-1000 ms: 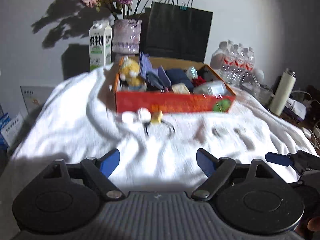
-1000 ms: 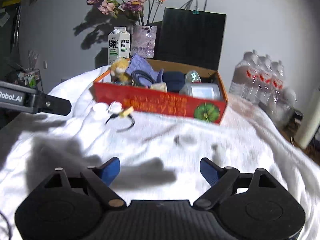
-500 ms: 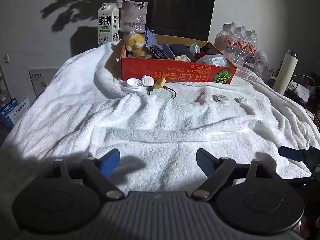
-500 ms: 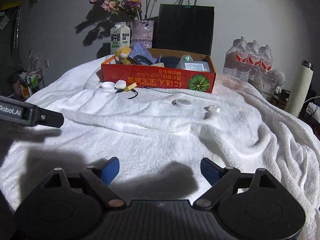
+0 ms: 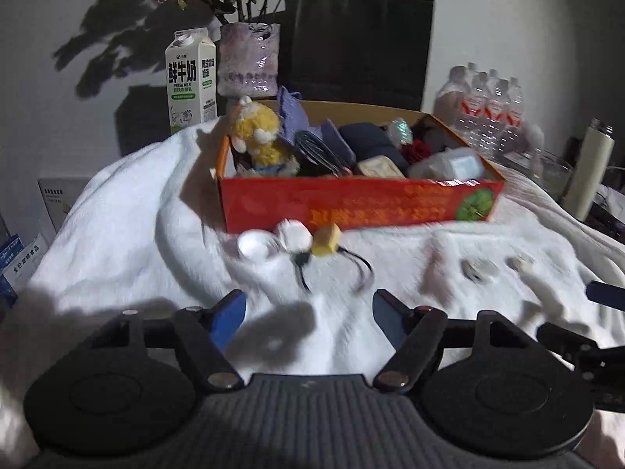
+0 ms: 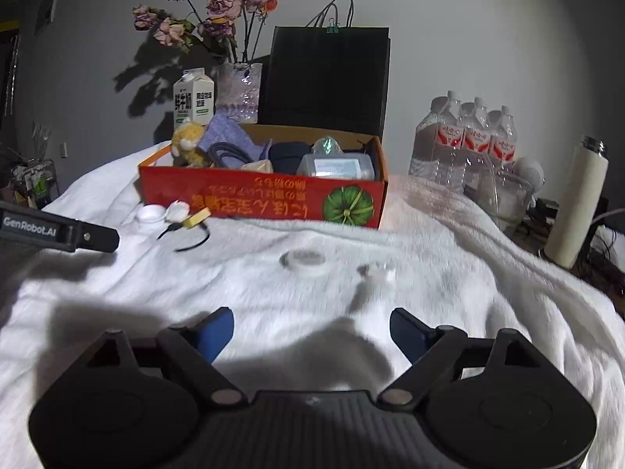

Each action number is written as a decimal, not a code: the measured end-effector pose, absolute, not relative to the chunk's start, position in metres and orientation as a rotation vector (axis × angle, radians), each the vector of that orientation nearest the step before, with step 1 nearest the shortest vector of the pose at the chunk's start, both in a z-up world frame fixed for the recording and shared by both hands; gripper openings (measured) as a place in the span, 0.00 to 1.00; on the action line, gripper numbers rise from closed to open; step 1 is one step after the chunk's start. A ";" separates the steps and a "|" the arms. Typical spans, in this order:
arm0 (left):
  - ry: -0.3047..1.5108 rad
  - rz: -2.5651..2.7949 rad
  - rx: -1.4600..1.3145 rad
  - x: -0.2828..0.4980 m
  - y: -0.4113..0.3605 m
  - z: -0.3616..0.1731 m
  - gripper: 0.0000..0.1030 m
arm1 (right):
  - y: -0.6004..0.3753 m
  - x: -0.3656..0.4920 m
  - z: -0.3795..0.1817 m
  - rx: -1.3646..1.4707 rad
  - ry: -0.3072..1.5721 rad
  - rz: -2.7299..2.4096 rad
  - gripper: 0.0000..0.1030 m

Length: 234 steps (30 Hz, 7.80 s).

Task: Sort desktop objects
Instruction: 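Grasp the white round lid with the left tool while the right tool grasps the white round disc, then carry the lid and disc into the red box and open both tools, then withdraw both tools from the box over the towel, then grasp a small white piece with the left tool while the right tool grasps a small white clip, then lift both small white pieces toward the red box, then lower both white pieces into the red box and open both tools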

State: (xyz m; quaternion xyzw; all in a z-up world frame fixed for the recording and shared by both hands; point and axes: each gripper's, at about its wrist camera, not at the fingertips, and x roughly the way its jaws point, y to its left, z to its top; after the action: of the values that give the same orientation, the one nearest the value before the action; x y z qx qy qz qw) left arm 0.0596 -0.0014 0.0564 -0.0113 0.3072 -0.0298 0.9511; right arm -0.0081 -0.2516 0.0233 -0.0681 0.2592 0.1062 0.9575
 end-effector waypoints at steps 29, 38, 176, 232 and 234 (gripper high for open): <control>0.599 -0.024 -0.110 0.041 0.020 0.055 0.40 | -0.223 0.047 0.026 -0.042 0.570 0.284 0.37; 0.593 -0.011 -0.152 -0.051 0.010 0.064 0.40 | -0.218 -0.060 0.041 -0.069 0.498 0.323 0.37; 0.575 0.008 -0.195 0.104 0.004 0.045 0.23 | -0.264 0.088 0.011 -0.027 0.579 0.204 0.25; 0.599 -0.165 -0.032 0.252 -0.039 0.081 0.50 | -0.233 0.278 0.072 0.028 0.745 0.337 0.28; 0.578 -0.168 -0.015 0.244 -0.035 0.084 0.70 | -0.238 0.272 0.073 0.064 0.728 0.337 0.37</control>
State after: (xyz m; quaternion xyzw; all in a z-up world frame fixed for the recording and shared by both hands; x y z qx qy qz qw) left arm 0.2442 -0.0353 0.0836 -0.0075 0.2845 -0.0828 0.9551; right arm 0.2719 -0.2382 0.0729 0.0312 0.3545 0.1639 0.9201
